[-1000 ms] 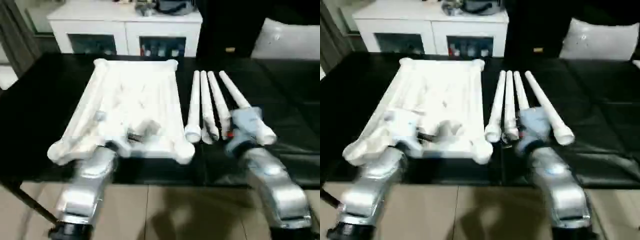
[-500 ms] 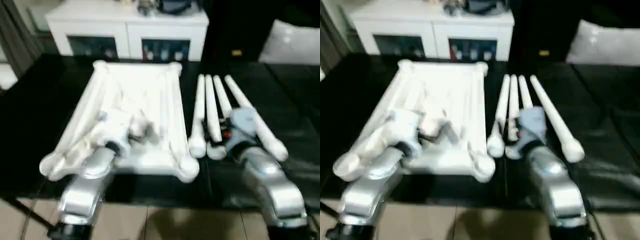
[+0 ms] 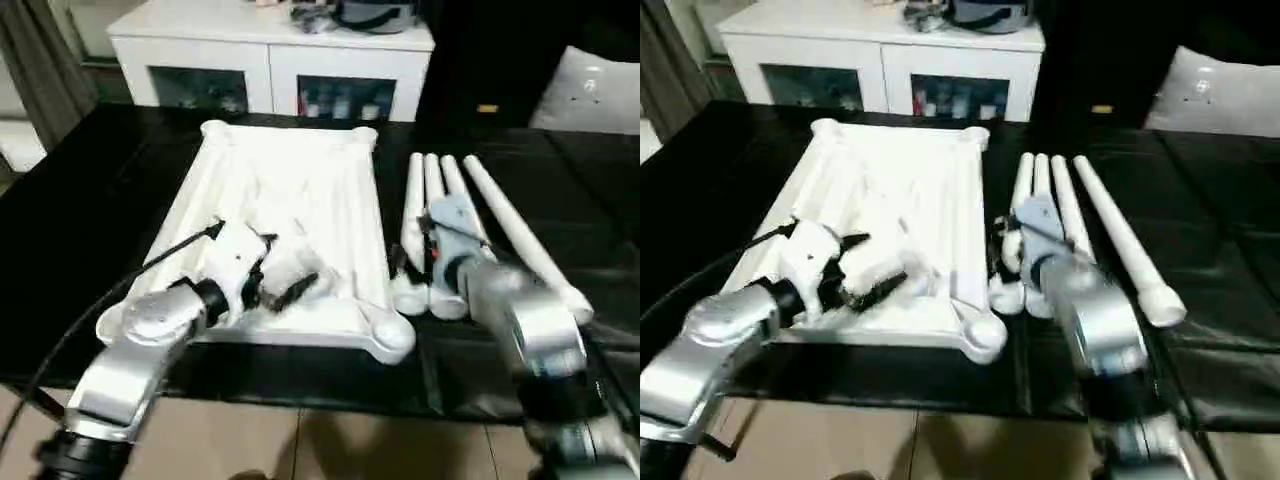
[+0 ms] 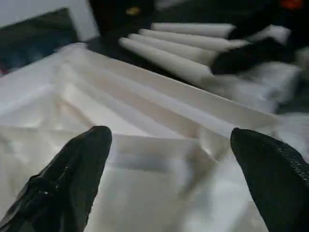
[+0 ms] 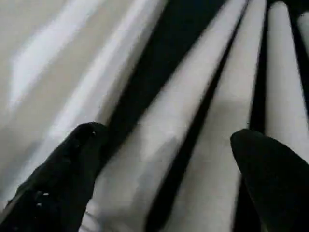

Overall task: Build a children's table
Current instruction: Move to table

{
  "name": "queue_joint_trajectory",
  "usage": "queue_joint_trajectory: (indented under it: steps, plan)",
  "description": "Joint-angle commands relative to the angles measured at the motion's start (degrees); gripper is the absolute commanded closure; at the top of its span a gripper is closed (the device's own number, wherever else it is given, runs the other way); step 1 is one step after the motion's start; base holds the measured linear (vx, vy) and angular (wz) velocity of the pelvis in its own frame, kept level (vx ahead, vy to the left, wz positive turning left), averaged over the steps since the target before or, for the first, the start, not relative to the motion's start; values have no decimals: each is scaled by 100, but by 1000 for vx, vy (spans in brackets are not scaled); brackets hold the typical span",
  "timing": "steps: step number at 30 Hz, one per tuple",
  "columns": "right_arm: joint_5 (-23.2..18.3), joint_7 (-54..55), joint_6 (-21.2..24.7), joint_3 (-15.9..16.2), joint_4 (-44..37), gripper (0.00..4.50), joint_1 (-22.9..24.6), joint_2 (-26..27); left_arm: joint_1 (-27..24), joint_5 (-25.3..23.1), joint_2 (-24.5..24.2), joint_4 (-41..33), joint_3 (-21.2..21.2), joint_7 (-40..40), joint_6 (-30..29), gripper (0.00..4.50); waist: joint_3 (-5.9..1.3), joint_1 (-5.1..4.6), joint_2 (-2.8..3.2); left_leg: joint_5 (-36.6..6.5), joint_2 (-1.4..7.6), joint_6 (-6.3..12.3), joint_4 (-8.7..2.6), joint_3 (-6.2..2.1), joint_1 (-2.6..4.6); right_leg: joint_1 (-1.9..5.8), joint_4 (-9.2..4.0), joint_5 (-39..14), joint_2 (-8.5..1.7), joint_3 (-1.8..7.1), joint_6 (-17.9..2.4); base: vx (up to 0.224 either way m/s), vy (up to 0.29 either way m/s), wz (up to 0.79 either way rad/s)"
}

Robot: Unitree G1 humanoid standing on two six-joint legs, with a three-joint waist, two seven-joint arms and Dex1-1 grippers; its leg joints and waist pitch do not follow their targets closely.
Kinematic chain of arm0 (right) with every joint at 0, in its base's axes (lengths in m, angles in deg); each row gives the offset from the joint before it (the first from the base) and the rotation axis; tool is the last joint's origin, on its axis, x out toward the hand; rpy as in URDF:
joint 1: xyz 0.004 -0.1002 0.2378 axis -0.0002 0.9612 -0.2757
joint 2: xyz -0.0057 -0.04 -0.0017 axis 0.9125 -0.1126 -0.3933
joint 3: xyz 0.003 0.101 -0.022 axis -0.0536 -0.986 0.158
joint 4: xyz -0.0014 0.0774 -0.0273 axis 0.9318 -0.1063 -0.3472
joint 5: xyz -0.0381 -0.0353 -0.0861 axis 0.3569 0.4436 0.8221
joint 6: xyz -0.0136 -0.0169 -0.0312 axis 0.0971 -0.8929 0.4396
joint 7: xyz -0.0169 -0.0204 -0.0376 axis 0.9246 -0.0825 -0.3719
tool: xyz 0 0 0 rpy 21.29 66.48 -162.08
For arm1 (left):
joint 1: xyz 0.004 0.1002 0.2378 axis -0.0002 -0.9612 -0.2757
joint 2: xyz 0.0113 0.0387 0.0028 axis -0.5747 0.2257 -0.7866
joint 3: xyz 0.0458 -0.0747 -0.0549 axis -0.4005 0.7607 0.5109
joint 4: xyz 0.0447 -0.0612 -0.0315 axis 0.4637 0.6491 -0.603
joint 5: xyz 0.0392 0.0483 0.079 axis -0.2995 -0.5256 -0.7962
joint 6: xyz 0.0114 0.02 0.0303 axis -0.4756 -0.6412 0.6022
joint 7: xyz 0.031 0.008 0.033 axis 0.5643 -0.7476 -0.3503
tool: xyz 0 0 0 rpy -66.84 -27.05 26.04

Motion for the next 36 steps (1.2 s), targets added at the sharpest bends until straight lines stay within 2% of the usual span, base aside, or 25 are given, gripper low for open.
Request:
queue_joint_trajectory:
  steps: [1, 3, 6, 7, 9, 12, 16, 18, 19, 21, 29, 30, 31, 33, 36]
  plan:
    - [88, 28, 182, 119, 181, 0, -158, -45, 88, 37, -91, -131, -56, 199, -111, 2, -228, 20, -6, -1325, 379, -298, -542, -59, 103, 175, -502, -895, -483, 303, -1067, 0, 0, 0]
    - [107, 2, 219, 174, 301, 0, -243, -60, 100, 24, -122, -131, -61, 232, -99, 2, -234, 25, -5, -1221, 391, -279, -552, -41, 90, 167, -504, -895, -471, 296, -1053, 0, 0, 0]
    - [106, -136, 195, 273, 538, 0, -399, -80, 113, 76, -167, -166, -88, 285, -155, 2, -266, 32, -3, -1033, 404, -287, -551, -19, 81, 172, -472, -521, -451, 274, -1100, 0, 0, 0]
    - [105, -141, 193, 275, 543, 0, -402, -79, 113, 78, -168, -167, -90, 285, -156, 2, -282, 40, -6, -805, 410, -252, -541, -9, 65, 189, -440, -107, -440, 265, -1138, 0, 0, 0]
    - [100, -240, 203, 304, 622, 0, -420, -67, 109, 91, -173, -208, -136, 293, -190, 2, -294, 50, -30, -624, 406, -196, -531, 1, 52, 210, -415, 166, -437, 257, -1165, 0, 0, 0]
    - [104, -310, 288, 375, 659, 0, -395, -106, 75, 101, -174, -276, -158, 362, -252, 2, -297, 52, -26, -499, 409, -152, -523, 14, 51, 210, -410, 348, -434, 253, -1213, 0, 0, 0]
    - [249, -406, 455, 595, 614, 0, -373, -329, 30, 139, -211, -331, -186, 445, -304, 2, -279, 57, -10, -638, 416, -174, -536, 18, 68, 202, -431, 129, -429, 251, -1228, 0, 0, 0]
    - [299, -444, 503, 623, 608, 0, -388, -424, 19, 163, -222, -361, -202, 488, -327, 2, -269, 62, -19, -748, 420, -205, -545, 20, 71, 194, -442, -24, -427, 256, -1209, 0, 0, 0]
    - [329, -460, 537, 616, 607, 0, -412, -484, 16, 161, -224, -374, -210, 494, -334, 2, -261, 62, 0, -846, 421, -241, -551, 17, 74, 187, -449, -172, -432, 262, -1194, 0, 0, 0]
    - [337, -483, 581, 613, 577, 0, -424, -548, 16, 159, -225, -378, -217, 496, -337, 2, -258, 61, -18, -902, 421, -255, -555, 19, 80, 189, -462, -258, -432, 266, -1179, 0, 0, 0]
    - [255, -622, 799, 461, 235, 0, -365, -831, 64, 156, -207, -340, -258, 524, -343, 2, -271, 45, -4, -734, 421, -196, -535, 26, 70, 201, -448, 9, -422, 264, -1207, 0, 0, 0]
    - [234, -661, 679, 415, 177, 0, -330, -848, 72, 140, -204, -312, -269, 523, -321, 2, -266, 42, -10, -744, 421, -196, -538, 25, 68, 200, -451, -4, -422, 265, -1213, 0, 0, 0]
    - [132, -719, 531, 263, 72, 0, -277, -824, 79, 96, -226, -261, -302, 543, -266, 2, -266, 47, 16, -770, 422, -191, -534, 25, 66, 200, -452, -14, -429, 267, -1223, 0, 0, 0]
    - [24, -748, 399, 109, -30, 0, -232, -779, 83, 42, -267, -211, -339, 581, -194, 2, -261, 43, -6, -843, 426, -166, -543, 28, 69, 198, -466, -96, -428, 270, -1205, 0, 0, 0]
    - [-181, -810, 114, -167, -230, 0, -129, -675, 112, 60, -317, -133, -371, 708, -137, 2, -261, 43, -9, -903, 432, -149, -547, 32, 77, 186, -478, -214, -432, 274, -1184, 0, 0, 0]
